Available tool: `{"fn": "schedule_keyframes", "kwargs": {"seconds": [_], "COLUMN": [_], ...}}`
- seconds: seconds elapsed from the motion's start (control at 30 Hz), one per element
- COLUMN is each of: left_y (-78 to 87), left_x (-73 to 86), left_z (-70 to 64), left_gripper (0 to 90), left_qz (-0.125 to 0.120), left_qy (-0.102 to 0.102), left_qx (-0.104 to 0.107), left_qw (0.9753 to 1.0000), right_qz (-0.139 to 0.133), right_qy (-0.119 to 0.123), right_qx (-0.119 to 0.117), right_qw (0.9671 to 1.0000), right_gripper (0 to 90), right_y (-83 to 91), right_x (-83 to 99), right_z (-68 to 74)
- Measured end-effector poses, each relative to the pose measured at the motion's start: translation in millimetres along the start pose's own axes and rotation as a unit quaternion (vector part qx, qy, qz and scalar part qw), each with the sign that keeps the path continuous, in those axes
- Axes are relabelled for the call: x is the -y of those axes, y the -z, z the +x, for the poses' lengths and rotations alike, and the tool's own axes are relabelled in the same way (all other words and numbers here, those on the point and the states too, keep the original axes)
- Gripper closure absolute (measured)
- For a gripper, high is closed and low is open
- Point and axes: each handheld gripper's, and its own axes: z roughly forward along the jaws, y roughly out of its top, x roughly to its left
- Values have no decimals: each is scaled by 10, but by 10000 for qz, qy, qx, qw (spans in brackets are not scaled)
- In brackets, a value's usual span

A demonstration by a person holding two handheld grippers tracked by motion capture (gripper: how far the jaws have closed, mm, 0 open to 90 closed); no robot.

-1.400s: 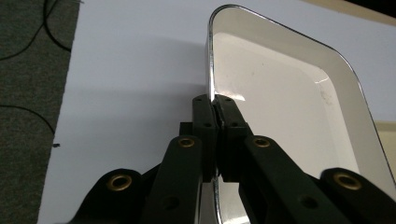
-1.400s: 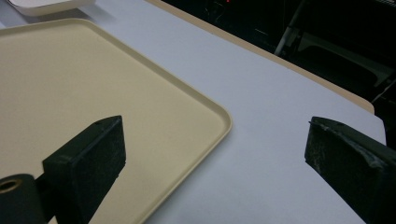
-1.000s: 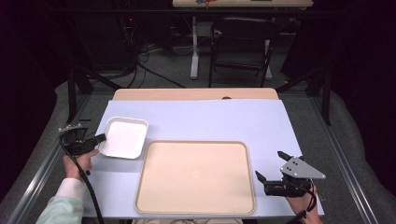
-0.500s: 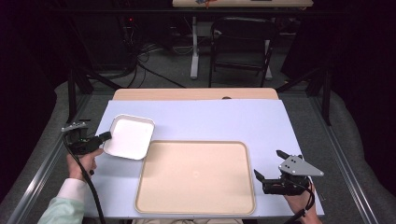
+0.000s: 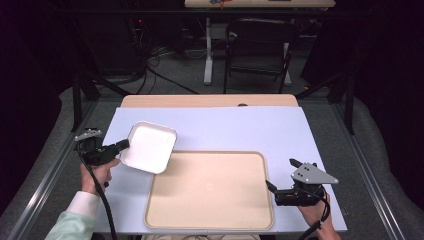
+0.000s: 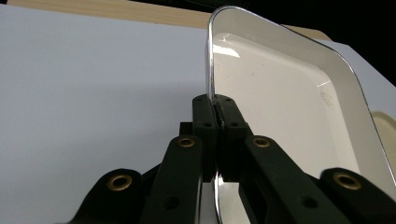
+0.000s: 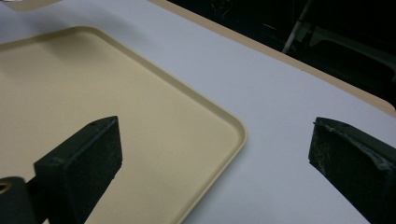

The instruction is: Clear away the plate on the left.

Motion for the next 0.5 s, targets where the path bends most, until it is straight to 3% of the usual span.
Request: {"fn": "schedule_keyframes", "kwargs": {"seconds": [0.5], "left_y": [-46], "left_x": [-31], "left_z": [-270], "left_gripper": [882], "left_qz": [-130], "left_qy": [-173], "left_qx": [202], "left_qw": [9996], "right_qz": [49], "right_qy": [-19], "right_qx": [-160], "right_qw": [9999], "right_gripper": [19], "right_y": [-151], "right_x": [-112], "right_z": [99]}}
